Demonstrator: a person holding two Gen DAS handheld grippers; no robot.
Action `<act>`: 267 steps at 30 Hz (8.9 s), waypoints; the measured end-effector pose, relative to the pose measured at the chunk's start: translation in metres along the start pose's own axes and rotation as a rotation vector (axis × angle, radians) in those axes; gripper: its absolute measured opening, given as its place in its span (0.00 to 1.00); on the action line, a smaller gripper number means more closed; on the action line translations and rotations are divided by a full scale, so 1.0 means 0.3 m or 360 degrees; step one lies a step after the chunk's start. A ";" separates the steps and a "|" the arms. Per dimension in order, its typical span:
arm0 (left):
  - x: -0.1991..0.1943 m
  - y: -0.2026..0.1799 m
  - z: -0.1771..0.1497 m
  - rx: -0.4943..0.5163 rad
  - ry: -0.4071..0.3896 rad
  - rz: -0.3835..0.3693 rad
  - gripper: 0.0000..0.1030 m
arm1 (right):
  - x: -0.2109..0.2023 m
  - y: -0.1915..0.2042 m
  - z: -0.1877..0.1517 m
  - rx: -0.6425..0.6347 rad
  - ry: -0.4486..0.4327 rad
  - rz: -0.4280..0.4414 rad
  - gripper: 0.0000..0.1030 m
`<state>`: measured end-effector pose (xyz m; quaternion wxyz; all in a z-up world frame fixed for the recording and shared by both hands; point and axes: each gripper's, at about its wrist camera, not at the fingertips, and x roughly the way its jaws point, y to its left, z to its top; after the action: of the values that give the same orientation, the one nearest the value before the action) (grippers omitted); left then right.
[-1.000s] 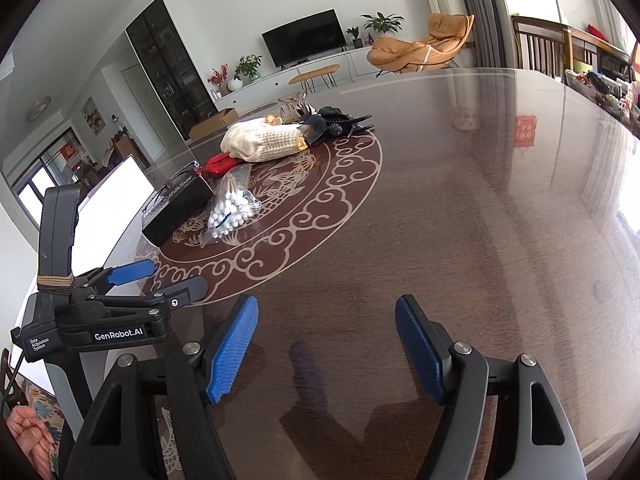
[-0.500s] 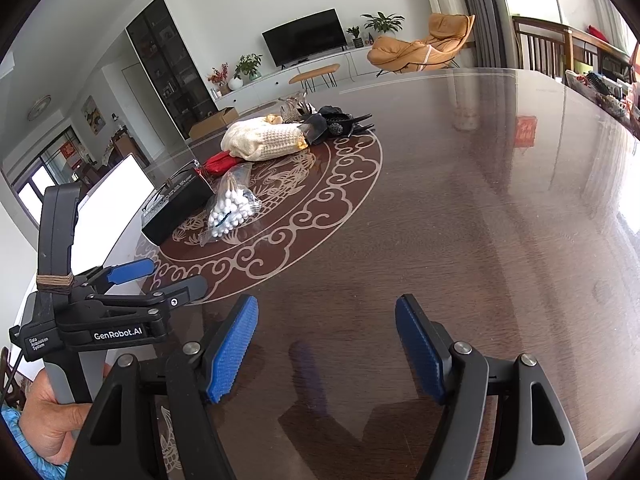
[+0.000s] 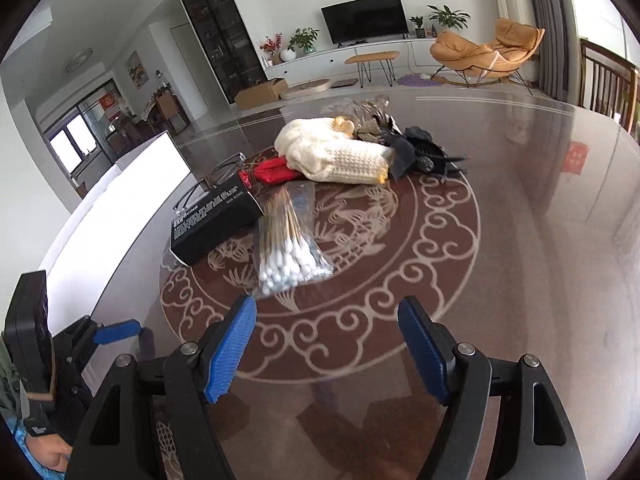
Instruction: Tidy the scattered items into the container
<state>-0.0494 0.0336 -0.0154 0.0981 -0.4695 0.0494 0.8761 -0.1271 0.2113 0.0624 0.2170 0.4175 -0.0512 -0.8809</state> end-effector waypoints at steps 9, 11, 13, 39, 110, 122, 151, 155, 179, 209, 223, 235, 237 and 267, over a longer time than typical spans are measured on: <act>-0.001 0.006 -0.007 0.0025 0.0003 -0.0016 1.00 | 0.322 0.180 0.112 -0.0431 0.0245 -0.0186 0.61; -0.006 0.020 -0.010 0.0074 0.0028 -0.0043 1.00 | 0.291 0.175 0.078 -0.0457 0.0228 -0.0220 0.39; 0.000 0.057 0.001 0.0082 0.0042 -0.0044 1.00 | 0.228 0.147 0.018 -0.0437 0.0219 -0.0251 0.37; 0.145 0.077 0.291 0.0153 -0.0048 -0.0118 0.61 | -0.061 0.067 -0.260 -0.0271 0.0091 -0.0332 0.40; 0.054 -0.033 0.100 -0.0080 0.0012 0.0050 1.00 | -0.062 0.043 -0.271 -0.0191 0.0090 -0.0422 0.73; 0.053 -0.034 0.100 -0.0083 0.0007 0.0053 1.00 | -0.062 0.045 -0.272 -0.0193 0.0089 -0.0428 0.73; -0.042 -0.032 0.125 -0.0246 -0.0138 -0.0058 0.56 | -0.140 0.062 -0.243 -0.0098 0.0043 -0.0354 0.33; -0.073 0.001 0.102 -0.0302 -0.0130 -0.0103 0.56 | -0.168 0.104 -0.233 -0.0094 0.0027 -0.0331 0.33; -0.671 1.255 -0.102 -0.0951 -0.0190 0.0392 0.56 | 0.117 1.529 0.261 -0.0721 0.0092 0.0543 0.33; -0.567 0.702 0.011 -0.0673 -0.0216 0.0132 0.91 | 0.038 0.884 0.173 -0.0427 0.0088 0.0468 0.63; 0.011 0.043 0.100 -0.0313 -0.0060 0.0054 1.00 | -0.142 -0.070 -0.247 0.0088 0.0097 -0.0365 0.63; 0.069 0.029 0.116 -0.0224 -0.0008 0.0151 1.00 | -0.054 0.003 -0.228 -0.0060 0.0085 -0.0528 0.73; 0.072 0.028 0.117 -0.0223 -0.0008 0.0151 1.00 | -0.054 0.003 -0.230 -0.0059 0.0085 -0.0523 0.73; 0.071 0.030 0.116 -0.0224 -0.0007 0.0156 1.00 | -0.055 0.005 -0.232 -0.0061 0.0088 -0.0527 0.74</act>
<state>-0.0910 0.0339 -0.0138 0.0221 -0.4704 0.0104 0.8821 -0.0648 0.2233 0.0296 0.0782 0.4400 0.0412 -0.8936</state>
